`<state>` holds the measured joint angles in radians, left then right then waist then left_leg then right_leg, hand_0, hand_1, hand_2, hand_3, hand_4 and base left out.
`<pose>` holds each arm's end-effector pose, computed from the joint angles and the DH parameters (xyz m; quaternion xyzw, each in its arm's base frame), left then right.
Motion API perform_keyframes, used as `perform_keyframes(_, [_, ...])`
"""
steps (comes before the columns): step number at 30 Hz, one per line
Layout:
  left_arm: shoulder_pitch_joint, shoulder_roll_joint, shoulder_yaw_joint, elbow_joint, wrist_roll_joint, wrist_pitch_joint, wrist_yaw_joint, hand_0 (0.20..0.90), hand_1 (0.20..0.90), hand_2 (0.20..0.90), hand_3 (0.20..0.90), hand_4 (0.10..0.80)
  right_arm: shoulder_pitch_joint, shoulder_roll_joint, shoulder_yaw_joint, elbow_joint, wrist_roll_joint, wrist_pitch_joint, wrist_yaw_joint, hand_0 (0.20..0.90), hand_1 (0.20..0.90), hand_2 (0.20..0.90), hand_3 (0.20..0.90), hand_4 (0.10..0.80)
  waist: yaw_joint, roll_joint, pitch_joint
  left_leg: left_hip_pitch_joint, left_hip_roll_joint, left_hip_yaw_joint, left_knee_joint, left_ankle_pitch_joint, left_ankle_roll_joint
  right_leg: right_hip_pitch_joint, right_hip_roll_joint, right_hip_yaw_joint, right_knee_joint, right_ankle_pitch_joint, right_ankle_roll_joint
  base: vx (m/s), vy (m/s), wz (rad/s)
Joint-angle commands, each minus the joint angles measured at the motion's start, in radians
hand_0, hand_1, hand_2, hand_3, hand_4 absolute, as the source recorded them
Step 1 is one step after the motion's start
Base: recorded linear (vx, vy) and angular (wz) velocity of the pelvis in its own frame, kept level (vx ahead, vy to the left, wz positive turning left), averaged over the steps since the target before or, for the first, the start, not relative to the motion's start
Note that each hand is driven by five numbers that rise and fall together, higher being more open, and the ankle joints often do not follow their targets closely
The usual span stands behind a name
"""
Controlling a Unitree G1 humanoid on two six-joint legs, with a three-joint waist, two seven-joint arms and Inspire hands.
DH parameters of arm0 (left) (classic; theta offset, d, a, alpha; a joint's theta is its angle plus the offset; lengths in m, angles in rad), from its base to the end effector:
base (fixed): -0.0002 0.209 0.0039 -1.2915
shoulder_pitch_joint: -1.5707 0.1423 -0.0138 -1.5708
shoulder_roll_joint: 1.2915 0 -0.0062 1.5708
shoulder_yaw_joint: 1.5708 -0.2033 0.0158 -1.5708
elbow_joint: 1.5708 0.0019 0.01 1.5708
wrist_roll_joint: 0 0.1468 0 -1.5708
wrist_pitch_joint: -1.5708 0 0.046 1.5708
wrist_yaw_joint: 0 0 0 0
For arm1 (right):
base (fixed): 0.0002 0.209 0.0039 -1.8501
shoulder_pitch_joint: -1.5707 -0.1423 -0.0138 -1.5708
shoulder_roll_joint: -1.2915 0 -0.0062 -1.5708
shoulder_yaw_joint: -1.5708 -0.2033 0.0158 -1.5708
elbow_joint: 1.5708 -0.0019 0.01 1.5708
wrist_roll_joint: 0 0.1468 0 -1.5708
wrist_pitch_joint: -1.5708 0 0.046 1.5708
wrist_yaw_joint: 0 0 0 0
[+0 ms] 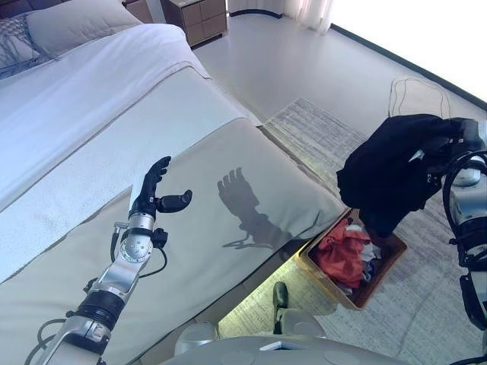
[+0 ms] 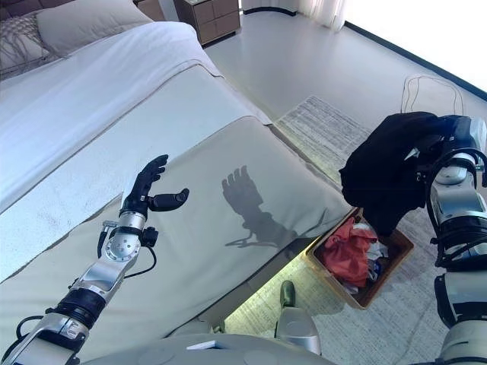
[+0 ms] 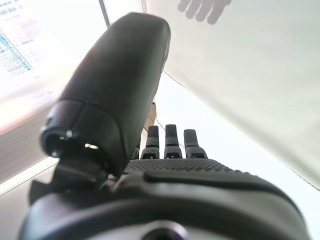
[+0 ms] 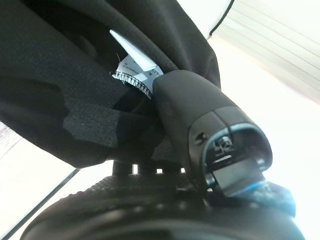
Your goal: Pick up the clothes from the bed and place them into the basket
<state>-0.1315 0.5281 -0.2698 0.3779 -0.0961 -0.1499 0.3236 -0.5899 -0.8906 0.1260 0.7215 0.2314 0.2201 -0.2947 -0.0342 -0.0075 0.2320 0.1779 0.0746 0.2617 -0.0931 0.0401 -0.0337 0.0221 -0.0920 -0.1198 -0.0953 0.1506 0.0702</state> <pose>0.2278 0.2357 -0.0001 0.2451 0.0424 0.0678 0.9662 0.2936 -0.3642 0.1353 -0.2975 0.1052 -0.3181 0.8940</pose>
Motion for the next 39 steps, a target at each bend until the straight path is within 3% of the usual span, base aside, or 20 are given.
perform_keyframes(1, [-0.061, 0.026, -0.006, -0.017, 0.038, -0.06, 0.029, 0.9, 0.9, 0.9, 0.9, 0.8, -0.103, -0.06, 0.04, -0.043, -0.052, -0.074, -0.011, 0.3, 0.3, 0.3, 0.2, 0.1, 0.007, -0.008, -0.114, -0.032, 0.035, -0.035, 0.006, -0.044, -0.036, 0.068, -0.024, -0.037, 0.008, -0.087, 0.013, 0.0, 0.0, 0.0])
perform_keyframes(14, [-0.062, 0.028, -0.008, -0.022, 0.034, -0.073, 0.042, 0.9, 0.9, 0.9, 0.9, 0.8, -0.092, -0.002, 0.054, 0.109, -0.068, -0.079, -0.032, 0.3, 0.3, 0.3, 0.2, 0.1, 0.007, 0.022, -0.071, -0.047, 0.033, -0.028, 0.006, -0.038, -0.037, 0.046, -0.03, -0.028, 0.008, -0.08, 0.013, -0.016, -0.003, -0.01])
perform_keyframes(25, [-0.03, 0.037, 0.012, -0.056, 0.031, -0.063, 0.012, 0.9, 0.9, 0.9, 0.9, 0.8, 0.058, 0.024, -0.018, 0.051, -0.071, -0.063, -0.081, 0.3, 0.3, 0.3, 0.2, 0.1, -0.013, 0.036, -0.057, -0.042, 0.033, -0.02, 0.006, -0.04, -0.037, 0.046, -0.03, -0.018, 0.008, -0.079, 0.014, 0.003, -0.003, 0.0])
perform_keyframes(39, [-0.06, 0.045, -0.014, -0.063, 0.012, -0.052, -0.001, 0.9, 0.9, 0.9, 0.9, 0.8, 0.053, 0.05, 0.001, 0.167, -0.087, -0.05, -0.017, 0.3, 0.3, 0.3, 0.2, 0.1, -0.012, 0.052, -0.04, -0.035, 0.03, -0.018, 0.006, -0.042, -0.035, 0.048, -0.033, -0.006, 0.008, -0.078, 0.014, 0.006, -0.004, -0.02])
